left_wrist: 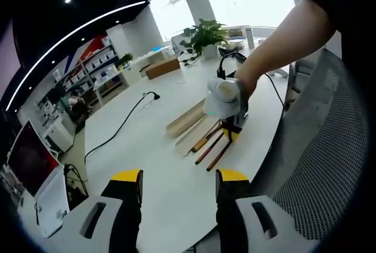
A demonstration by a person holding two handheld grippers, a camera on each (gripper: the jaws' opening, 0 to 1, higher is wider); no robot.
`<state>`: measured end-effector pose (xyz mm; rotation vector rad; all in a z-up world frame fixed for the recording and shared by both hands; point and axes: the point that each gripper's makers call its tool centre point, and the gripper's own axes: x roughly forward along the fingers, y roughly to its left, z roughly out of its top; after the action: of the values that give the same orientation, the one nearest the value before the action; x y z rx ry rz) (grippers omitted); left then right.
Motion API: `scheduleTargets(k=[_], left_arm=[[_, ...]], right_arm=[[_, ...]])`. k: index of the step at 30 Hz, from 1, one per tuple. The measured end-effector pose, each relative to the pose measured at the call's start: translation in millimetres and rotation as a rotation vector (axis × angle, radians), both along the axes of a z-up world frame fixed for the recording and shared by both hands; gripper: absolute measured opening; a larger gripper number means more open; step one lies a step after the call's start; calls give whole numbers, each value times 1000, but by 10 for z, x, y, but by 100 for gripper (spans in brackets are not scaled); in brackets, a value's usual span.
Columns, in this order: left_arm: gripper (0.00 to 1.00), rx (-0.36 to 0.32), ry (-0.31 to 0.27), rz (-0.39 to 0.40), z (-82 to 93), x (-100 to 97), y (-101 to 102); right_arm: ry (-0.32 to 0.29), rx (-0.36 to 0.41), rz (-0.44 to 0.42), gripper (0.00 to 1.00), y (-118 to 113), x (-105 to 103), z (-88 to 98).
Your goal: Arrange the utensils inside the cutlery case until each visible utensil rests in its matching compartment.
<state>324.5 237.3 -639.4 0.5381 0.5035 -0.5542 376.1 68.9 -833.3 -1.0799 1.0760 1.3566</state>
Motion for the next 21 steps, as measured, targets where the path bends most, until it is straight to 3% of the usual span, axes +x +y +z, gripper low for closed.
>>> scheduleTargets(k=[8, 21], left_arm=[[51, 5, 2, -1, -5, -2, 2], [51, 3, 1, 7, 1, 7, 19]], right_arm=[[-1, 16, -42, 0, 0, 1, 4], [7, 11, 5, 0, -38, -37, 8]])
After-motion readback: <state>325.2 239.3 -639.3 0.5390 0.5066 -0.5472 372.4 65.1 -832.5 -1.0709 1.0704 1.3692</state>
